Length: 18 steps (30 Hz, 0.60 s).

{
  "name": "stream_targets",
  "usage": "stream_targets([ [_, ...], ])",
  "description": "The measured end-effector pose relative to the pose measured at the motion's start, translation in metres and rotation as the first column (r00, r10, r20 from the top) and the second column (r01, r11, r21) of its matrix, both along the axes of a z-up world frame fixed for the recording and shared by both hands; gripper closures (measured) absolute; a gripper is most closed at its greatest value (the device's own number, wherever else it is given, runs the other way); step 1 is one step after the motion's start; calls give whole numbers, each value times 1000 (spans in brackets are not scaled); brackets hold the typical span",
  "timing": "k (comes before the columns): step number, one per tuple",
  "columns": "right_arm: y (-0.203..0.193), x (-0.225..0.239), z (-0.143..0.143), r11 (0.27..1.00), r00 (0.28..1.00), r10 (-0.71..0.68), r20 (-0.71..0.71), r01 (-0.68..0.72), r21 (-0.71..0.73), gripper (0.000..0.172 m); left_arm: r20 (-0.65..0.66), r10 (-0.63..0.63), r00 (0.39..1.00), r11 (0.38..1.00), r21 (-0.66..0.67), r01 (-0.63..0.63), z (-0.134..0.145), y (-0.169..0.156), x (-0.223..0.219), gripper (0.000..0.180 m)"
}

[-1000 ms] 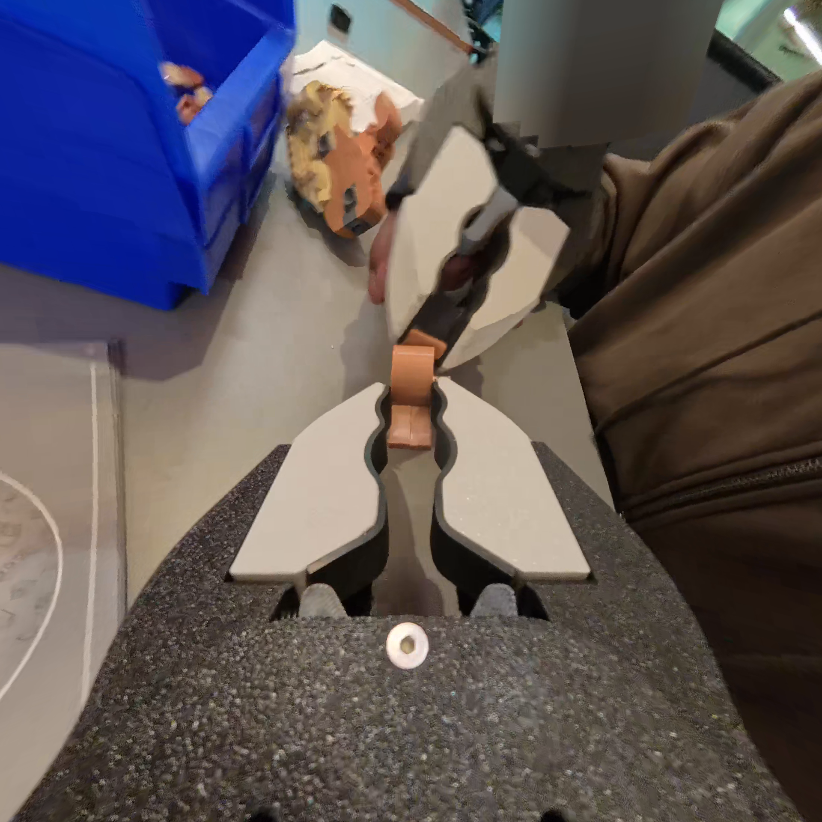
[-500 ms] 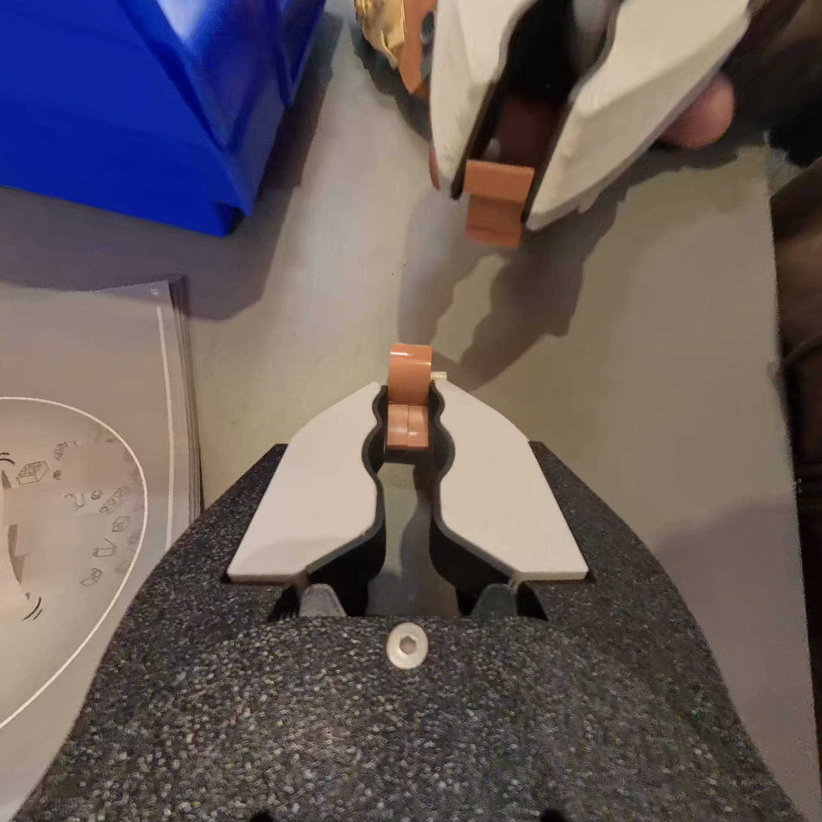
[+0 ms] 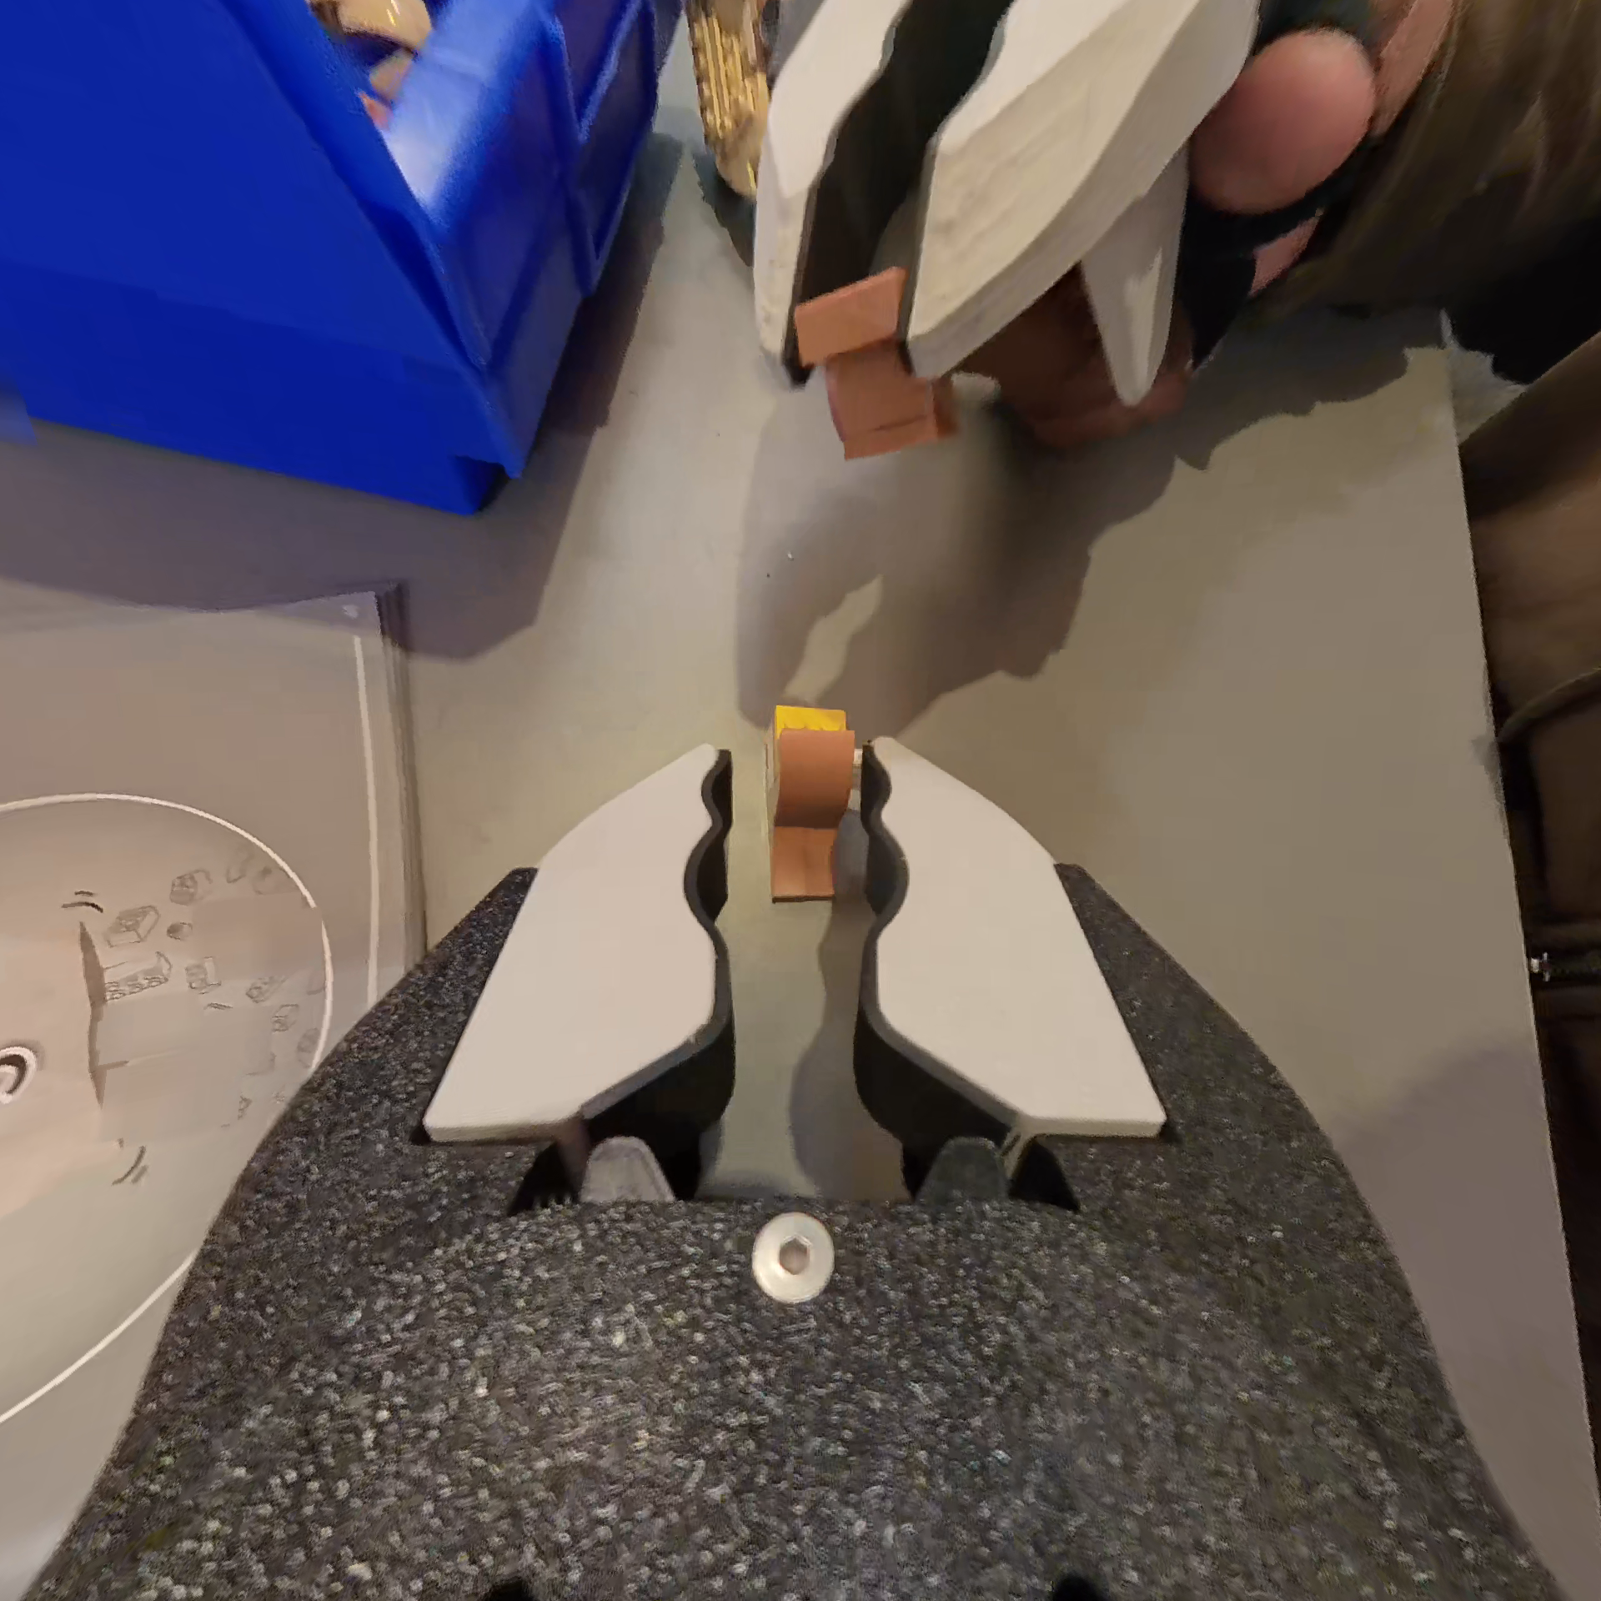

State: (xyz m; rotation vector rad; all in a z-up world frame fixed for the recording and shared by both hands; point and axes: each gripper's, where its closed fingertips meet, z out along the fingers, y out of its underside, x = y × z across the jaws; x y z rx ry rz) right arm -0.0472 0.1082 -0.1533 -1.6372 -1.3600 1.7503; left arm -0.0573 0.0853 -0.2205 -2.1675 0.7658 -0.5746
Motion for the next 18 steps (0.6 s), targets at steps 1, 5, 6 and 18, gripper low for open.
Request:
stream_targets([
  [1,1,0,0,1000,1000,-5,2,5,-7,155,13,5,1000,999,35,-6,6,2,0,152],
  [5,4,-2,0,997,999,-42,9,42,-61,155,62,21,998,974,224,-35,36,12,5,151],
  [6,5,-3,-1,995,998,-54,15,55,-78,155,62,33,998,958,282,-49,44,15,6,151],
  [18,8,-8,-11,966,990,-124,69,136,-220,155,-179,117,977,844,536,-3,43,24,19,164],
])
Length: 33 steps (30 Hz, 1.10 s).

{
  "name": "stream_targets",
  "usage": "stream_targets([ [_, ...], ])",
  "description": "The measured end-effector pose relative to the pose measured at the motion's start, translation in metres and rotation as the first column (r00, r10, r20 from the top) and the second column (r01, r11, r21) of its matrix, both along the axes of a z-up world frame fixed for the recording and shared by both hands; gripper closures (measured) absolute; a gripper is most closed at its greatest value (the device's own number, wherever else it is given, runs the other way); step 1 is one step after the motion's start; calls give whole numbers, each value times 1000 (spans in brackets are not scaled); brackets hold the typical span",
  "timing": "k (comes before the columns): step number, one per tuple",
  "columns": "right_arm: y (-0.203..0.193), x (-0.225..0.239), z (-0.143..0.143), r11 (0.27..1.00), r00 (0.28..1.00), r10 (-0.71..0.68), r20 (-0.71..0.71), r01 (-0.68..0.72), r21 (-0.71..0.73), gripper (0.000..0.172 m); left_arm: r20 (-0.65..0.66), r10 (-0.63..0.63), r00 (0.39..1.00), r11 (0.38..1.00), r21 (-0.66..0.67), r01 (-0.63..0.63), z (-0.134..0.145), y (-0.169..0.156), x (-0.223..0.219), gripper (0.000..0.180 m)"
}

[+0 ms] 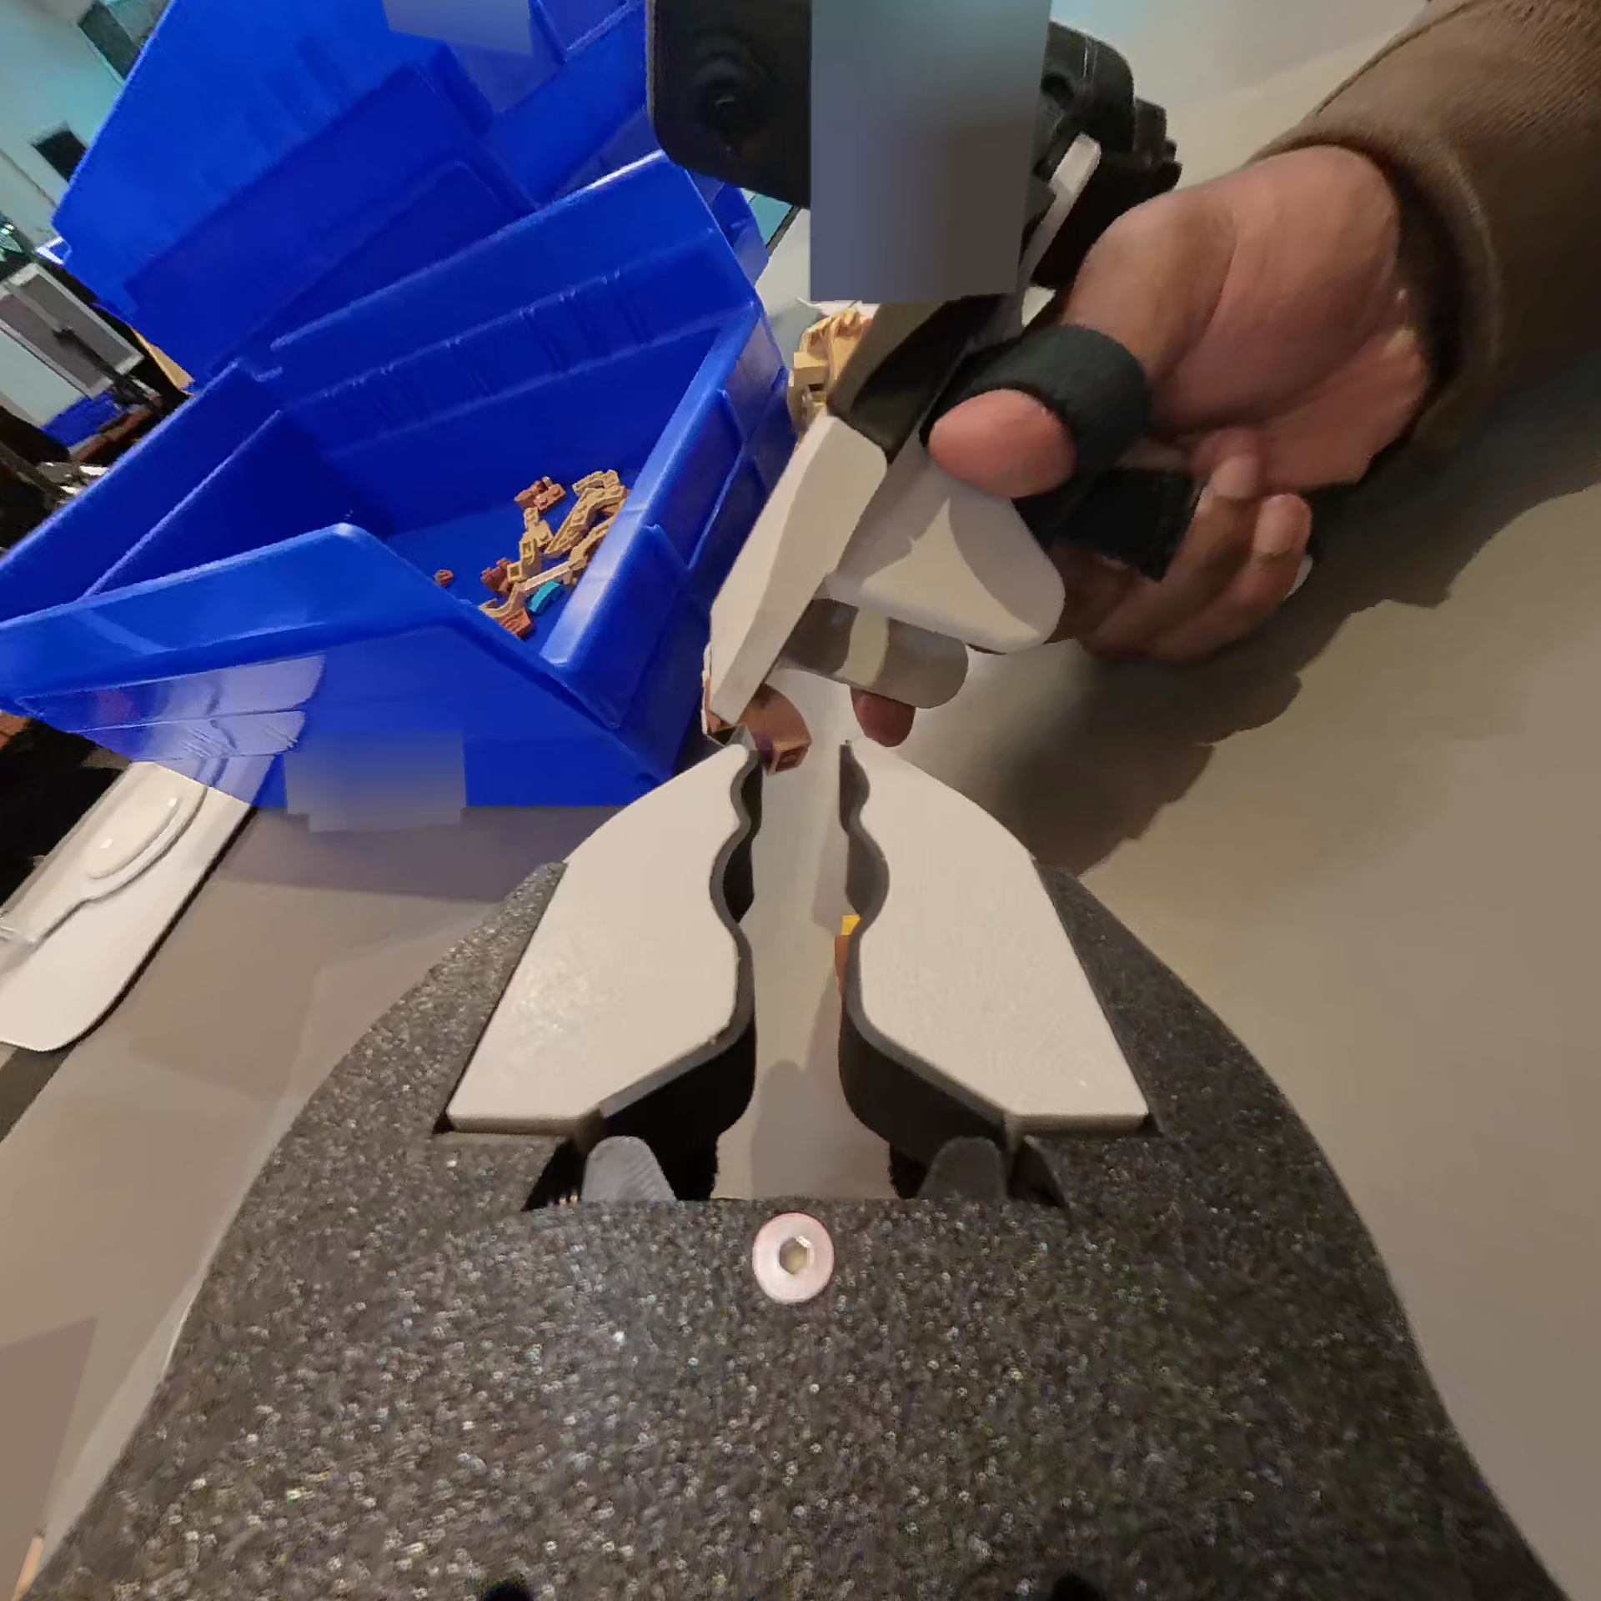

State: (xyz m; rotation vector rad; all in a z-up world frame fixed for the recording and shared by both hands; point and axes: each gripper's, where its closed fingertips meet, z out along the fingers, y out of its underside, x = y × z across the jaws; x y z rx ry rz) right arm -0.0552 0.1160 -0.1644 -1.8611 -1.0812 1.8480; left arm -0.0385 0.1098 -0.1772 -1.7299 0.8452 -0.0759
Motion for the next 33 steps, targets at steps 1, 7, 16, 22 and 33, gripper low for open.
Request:
stream_targets([
  [1,0,0,-1,1000,1000,-2,4,2,-1,155,-18,21,1000,1000,10,-21,-1,2,-1,168],
  [7,2,1,3,999,1000,-9,-12,9,35,155,54,13,998,1000,4,-13,3,2,-3,173],
  [16,3,3,6,999,1000,-20,-16,21,29,155,280,-30,960,993,-105,62,8,-1,-7,174],
  [22,29,10,22,994,991,-106,-79,108,14,155,430,15,903,983,-174,66,13,3,-29,180],
  [33,4,6,23,993,992,-7,-130,22,113,155,644,6,765,950,-242,197,24,-3,-8,157],
])
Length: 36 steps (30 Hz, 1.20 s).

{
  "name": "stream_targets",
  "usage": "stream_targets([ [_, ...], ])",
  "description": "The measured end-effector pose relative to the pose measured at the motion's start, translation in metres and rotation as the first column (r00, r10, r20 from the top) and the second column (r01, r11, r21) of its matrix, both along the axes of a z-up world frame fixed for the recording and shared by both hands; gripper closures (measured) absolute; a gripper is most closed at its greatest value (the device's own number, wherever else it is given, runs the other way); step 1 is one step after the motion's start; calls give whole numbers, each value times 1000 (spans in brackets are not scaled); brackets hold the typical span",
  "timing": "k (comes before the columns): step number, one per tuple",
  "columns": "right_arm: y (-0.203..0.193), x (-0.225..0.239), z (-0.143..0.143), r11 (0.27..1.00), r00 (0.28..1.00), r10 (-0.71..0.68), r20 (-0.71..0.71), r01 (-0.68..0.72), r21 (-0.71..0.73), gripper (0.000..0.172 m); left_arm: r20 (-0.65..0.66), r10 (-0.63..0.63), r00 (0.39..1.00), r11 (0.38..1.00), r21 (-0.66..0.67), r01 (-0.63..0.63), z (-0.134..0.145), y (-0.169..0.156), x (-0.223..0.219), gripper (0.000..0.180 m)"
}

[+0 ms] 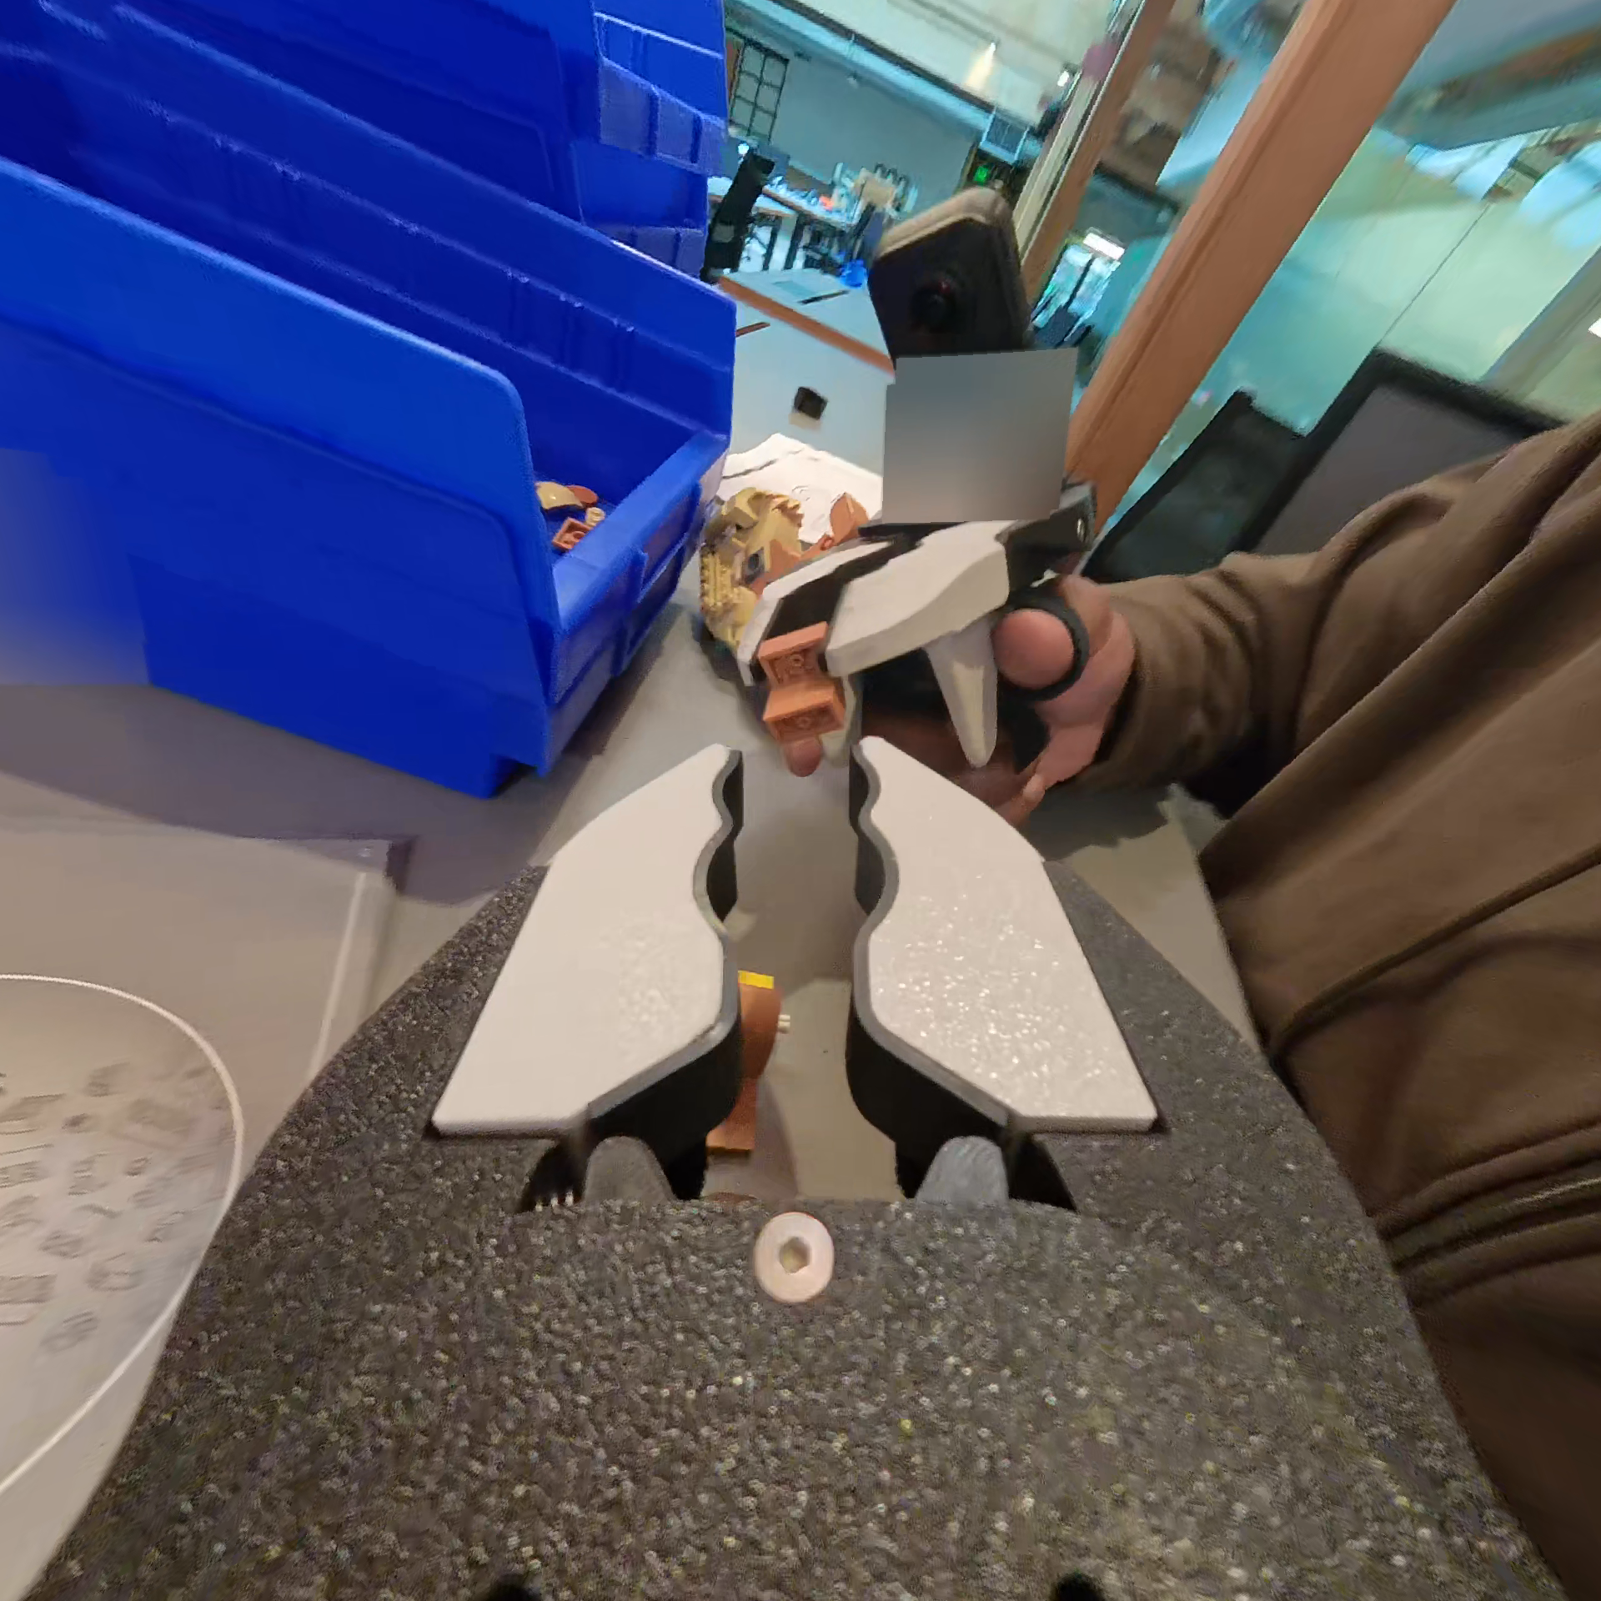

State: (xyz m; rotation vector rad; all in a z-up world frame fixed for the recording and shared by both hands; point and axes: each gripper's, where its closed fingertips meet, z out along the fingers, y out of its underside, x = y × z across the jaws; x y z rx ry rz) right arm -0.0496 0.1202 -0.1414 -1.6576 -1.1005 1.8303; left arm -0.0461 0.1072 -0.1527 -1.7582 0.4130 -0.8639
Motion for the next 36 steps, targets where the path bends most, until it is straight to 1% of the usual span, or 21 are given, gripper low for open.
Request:
stream_targets([
  [3,-6,0,4,999,1000,19,-20,-18,42,155,98,-44,994,998,-43,48,3,-3,4,157],
  [5,-9,0,3,997,1000,26,-18,-24,75,155,135,-64,989,996,-54,72,5,-5,7,155],
  [7,-13,0,2,995,999,38,-19,-36,94,155,137,-67,988,996,-56,75,4,-5,8,155],
  [9,-15,0,2,993,999,44,-19,-41,113,155,127,-84,988,995,-47,90,4,-7,10,163],
  [13,-19,2,8,988,997,62,-41,-56,142,155,127,-107,986,994,-7,109,10,-10,11,164],
  [21,-24,5,16,989,994,72,-81,-60,135,155,196,-147,969,989,38,143,20,-14,11,164],
  [25,-24,7,20,989,993,70,-98,-57,139,155,273,-170,947,985,45,164,25,-16,11,164],
  [26,-22,8,22,990,992,56,-110,-41,132,155,294,-171,940,985,45,165,27,-16,9,164],
  [28,2,14,32,993,986,-43,-162,59,99,155,352,-144,925,990,48,136,32,-15,-5,164],
  [29,11,17,36,994,983,-58,-173,73,81,155,375,-124,919,992,51,113,34,-13,-14,164],
  [31,20,21,40,993,983,-66,-173,82,85,155,353,-97,930,995,53,83,35,-10,-22,164],
  [32,20,21,42,990,983,-67,-169,87,109,155,332,-94,938,995,54,81,35,-10,-20,164],
  [34,17,18,44,974,986,-80,-144,108,199,155,286,-104,953,994,41,97,29,-10,-11,164],
  [36,25,15,48,938,985,-144,-95,167,304,155,246,-111,963,994,22,109,21,-10,-4,164],
])
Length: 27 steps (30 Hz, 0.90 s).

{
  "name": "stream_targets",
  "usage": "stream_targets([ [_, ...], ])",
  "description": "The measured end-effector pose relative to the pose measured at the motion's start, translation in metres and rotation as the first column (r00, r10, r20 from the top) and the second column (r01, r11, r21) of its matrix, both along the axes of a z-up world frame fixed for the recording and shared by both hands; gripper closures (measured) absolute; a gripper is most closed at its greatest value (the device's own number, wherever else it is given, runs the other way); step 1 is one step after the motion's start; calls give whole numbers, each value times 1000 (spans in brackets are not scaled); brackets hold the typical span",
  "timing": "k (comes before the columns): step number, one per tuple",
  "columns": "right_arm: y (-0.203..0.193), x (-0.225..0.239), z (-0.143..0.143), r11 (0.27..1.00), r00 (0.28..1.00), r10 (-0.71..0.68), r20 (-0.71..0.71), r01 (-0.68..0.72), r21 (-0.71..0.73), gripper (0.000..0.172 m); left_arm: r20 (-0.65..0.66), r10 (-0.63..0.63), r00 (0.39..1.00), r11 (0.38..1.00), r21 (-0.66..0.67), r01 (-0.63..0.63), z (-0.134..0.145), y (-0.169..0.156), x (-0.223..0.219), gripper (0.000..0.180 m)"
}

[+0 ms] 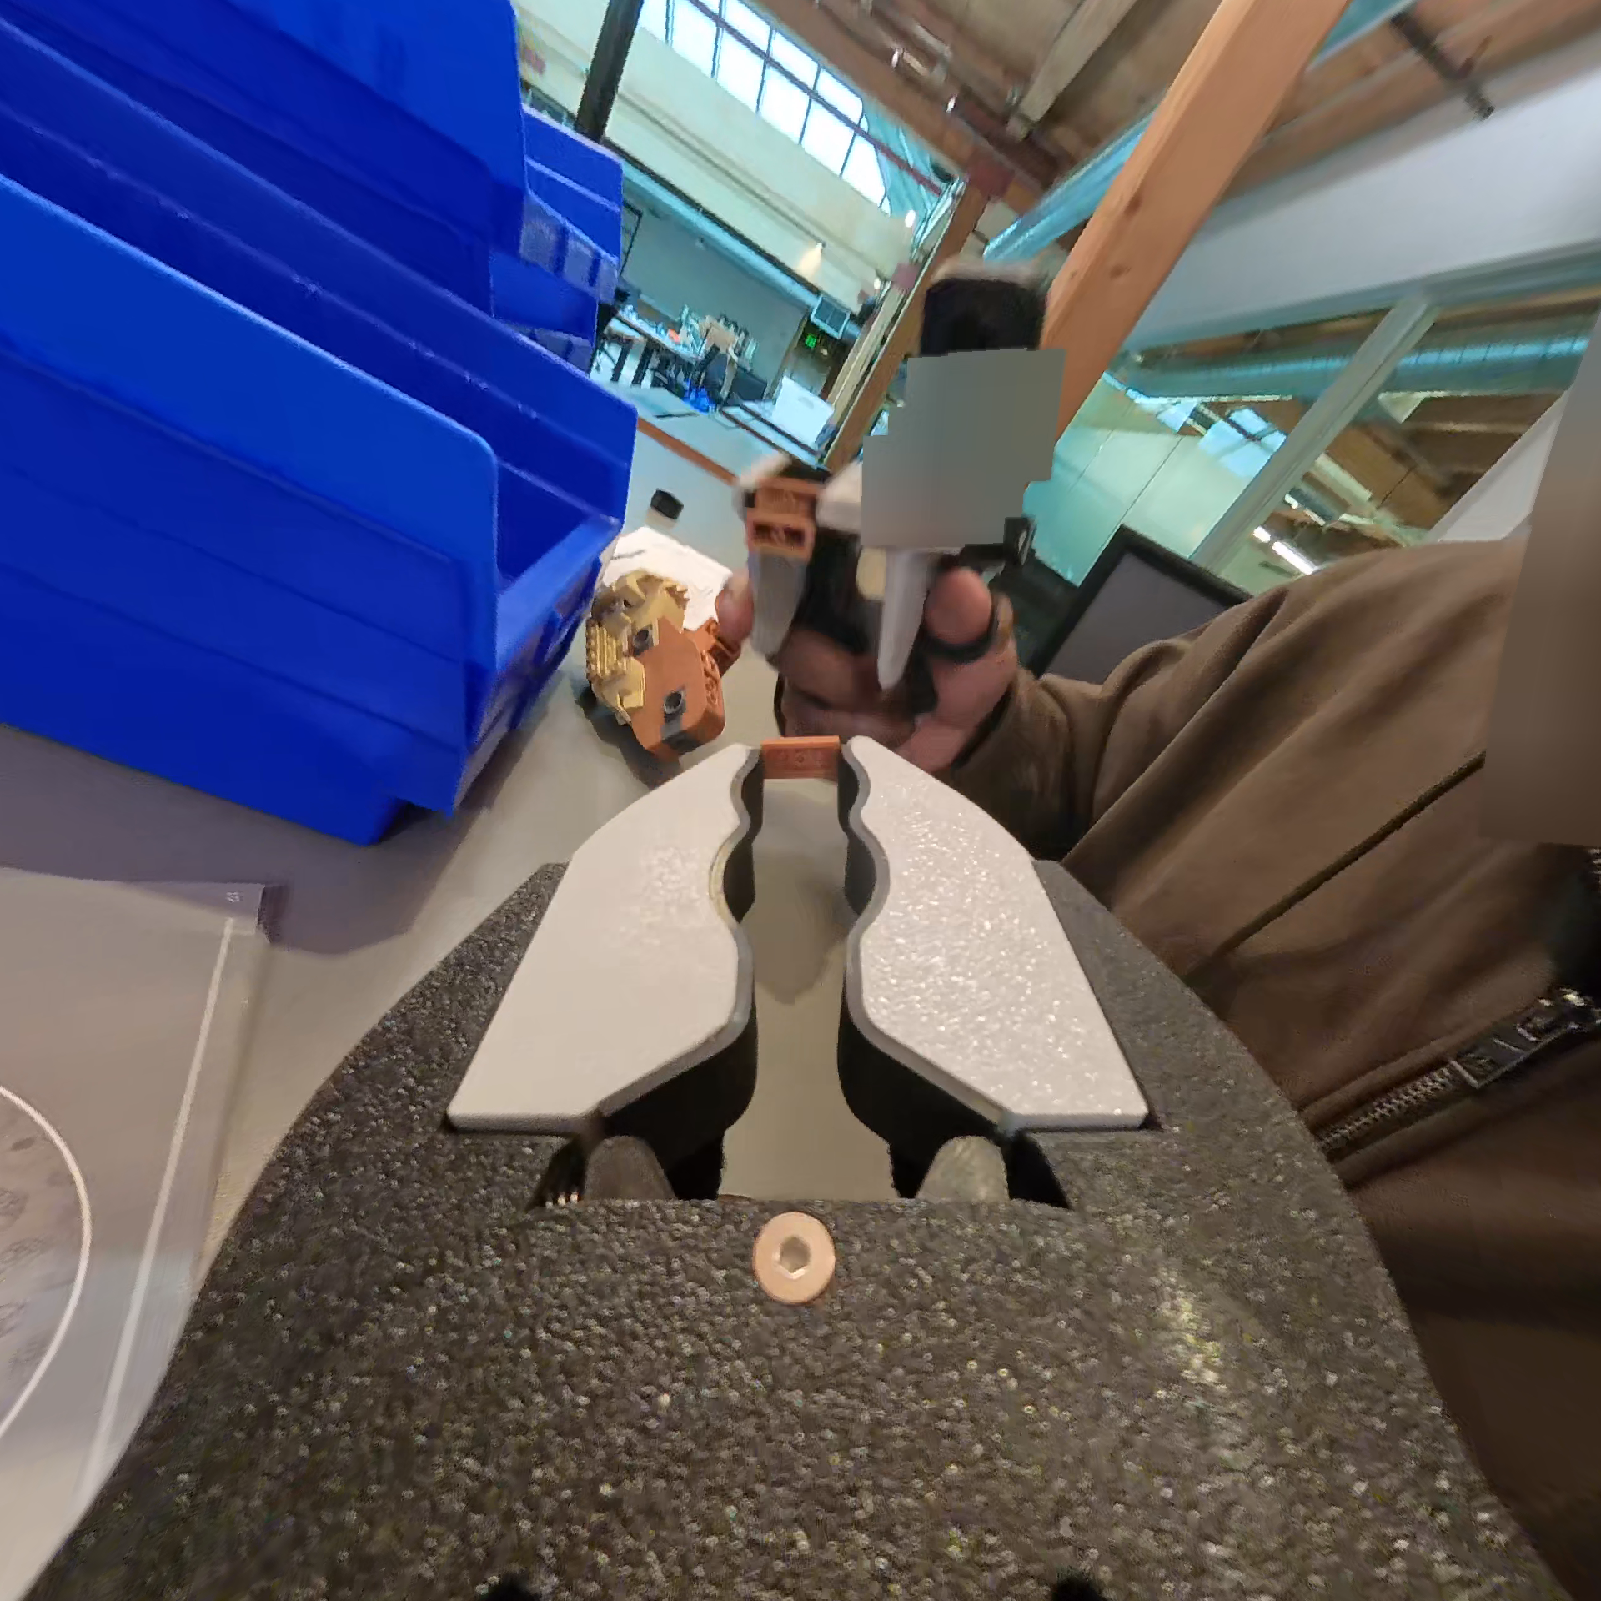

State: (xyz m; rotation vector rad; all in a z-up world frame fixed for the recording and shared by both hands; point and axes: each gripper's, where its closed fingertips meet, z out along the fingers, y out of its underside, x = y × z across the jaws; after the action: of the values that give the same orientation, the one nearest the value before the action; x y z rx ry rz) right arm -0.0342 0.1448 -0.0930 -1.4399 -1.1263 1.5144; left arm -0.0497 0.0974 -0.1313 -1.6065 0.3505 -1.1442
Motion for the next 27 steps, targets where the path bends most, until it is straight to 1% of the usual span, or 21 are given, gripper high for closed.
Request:
stream_targets([
  [3,32,-1,17,981,982,-172,75,165,102,155,-10,6,1000,1000,-21,-6,-4,3,3,164],
  [5,56,-4,21,960,953,-257,160,233,154,155,-21,21,1000,999,-28,-22,-6,4,1,164],
  [6,66,-7,20,951,936,-283,211,246,188,154,-24,29,999,999,-31,-30,-7,5,0,164],
  [7,76,-10,19,942,918,-305,252,251,223,151,-22,35,999,999,-34,-36,-8,5,-1,164],
  [9,95,-15,14,919,886,-352,302,266,289,140,-18,48,999,998,-40,-48,-8,6,-4,164],
  [11,106,-16,8,910,869,-371,329,270,313,137,-24,62,998,997,-48,-63,-10,7,-7,164],
  [13,105,-13,2,916,870,-358,338,256,309,135,-17,70,997,996,-52,-71,-10,7,-10,164],
  [15,94,-10,2,923,890,-309,336,196,330,135,6,71,997,996,-62,-71,-9,8,-11,164],
  [17,63,-10,1,917,927,-171,335,25,398,143,41,63,997,996,-72,-60,-6,7,-11,164],
  [18,45,-11,-2,888,932,-102,347,-72,455,145,59,55,997,996,-77,-51,-5,7,-10,164],
  [19,29,-11,-7,835,930,-53,364,-158,526,146,76,42,996,996,-83,-35,-4,6,-8,164],
  [21,1,-13,-20,675,923,4,385,-287,680,146,112,3,994,995,-97,7,-3,3,-3,164],
  [22,-11,-14,-25,601,920,29,390,-328,729,146,130,-12,991,994,-102,25,-2,2,-1,164],
  [23,-22,-14,-29,555,917,60,394,-359,751,145,141,-23,990,994,-106,38,-1,1,1,164],
  [24,-31,-15,-31,536,915,95,392,-379,755,145,147,-30,989,993,-111,47,-2,0,2,164],
  [27,-48,-17,-31,513,919,175,353,-391,764,146,164,-41,986,991,-121,61,-2,0,4,164],
])
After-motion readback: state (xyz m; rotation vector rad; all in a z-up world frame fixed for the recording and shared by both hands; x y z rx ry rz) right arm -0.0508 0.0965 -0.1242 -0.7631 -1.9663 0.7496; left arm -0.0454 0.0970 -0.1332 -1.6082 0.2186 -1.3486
